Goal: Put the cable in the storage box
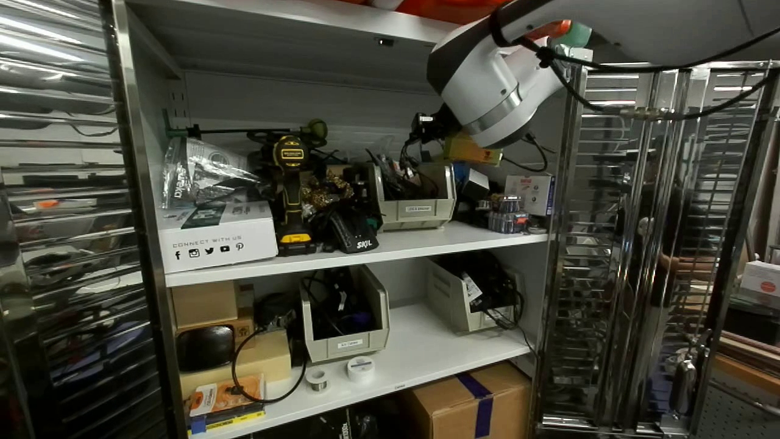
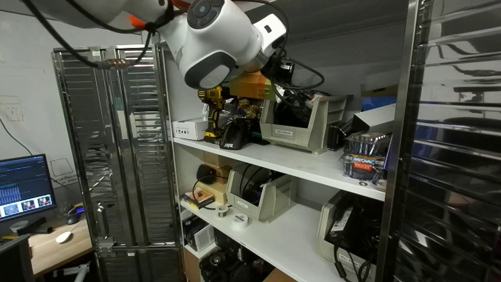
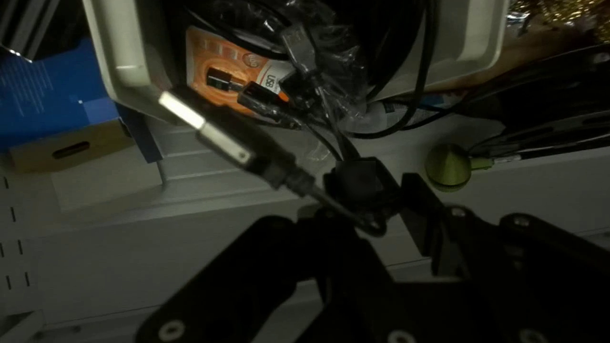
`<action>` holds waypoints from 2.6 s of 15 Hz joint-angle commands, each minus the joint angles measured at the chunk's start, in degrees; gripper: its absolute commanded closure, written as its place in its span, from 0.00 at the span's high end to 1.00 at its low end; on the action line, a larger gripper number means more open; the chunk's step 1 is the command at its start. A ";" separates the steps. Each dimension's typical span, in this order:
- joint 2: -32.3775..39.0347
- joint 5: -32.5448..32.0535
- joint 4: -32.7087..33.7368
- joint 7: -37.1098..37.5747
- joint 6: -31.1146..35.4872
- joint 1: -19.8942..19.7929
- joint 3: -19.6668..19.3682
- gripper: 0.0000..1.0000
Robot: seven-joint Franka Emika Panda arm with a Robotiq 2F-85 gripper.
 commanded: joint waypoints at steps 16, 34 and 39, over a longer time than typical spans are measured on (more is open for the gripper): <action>23.86 -11.66 25.12 12.37 -4.40 12.98 -26.13 0.62; -0.71 -28.90 2.62 26.62 -31.19 8.54 -17.52 1.00; -12.61 -32.77 -9.08 24.02 -45.80 3.38 -12.58 1.00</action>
